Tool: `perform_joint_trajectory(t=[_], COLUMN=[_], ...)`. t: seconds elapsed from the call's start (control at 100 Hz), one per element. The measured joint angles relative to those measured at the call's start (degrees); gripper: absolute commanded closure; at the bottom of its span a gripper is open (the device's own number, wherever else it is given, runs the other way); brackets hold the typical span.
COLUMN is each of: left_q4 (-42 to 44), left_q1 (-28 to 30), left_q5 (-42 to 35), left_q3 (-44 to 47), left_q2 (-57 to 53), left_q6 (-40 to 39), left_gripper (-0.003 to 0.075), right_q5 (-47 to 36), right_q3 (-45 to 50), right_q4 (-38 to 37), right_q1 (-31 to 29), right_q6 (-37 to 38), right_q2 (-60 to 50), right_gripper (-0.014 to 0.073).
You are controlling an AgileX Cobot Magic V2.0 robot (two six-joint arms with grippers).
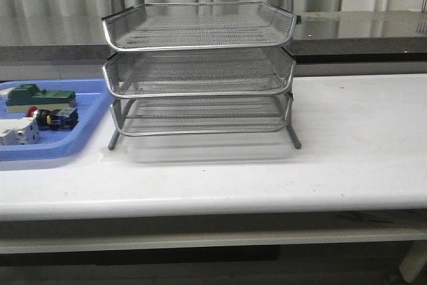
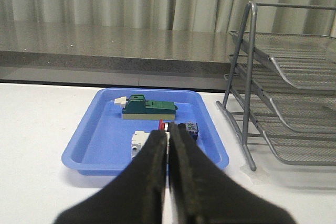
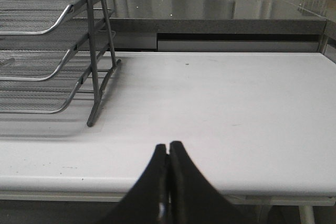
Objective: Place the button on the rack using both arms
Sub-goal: 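Raise the right gripper and move it toward the wire tray stack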
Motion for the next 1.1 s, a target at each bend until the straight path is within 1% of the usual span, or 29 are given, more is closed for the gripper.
perform_joint_trajectory(t=[0.83, 1.1], left_q4=[0.0, 0.0], left_q1=[0.0, 0.0], left_q5=[0.0, 0.0], left_q3=[0.0, 0.0], left_q2=[0.0, 0.0], left_q6=[0.0, 0.0], left_gripper=[0.0716, 0.0716], right_q5=[0.0, -3.4], right_q3=[0.0, 0.0], right_q4=[0.0, 0.3], right_q1=[0.0, 0.0], right_q6=[0.0, 0.0], right_q2=[0.0, 0.0], right_gripper=[0.0653, 0.0653])
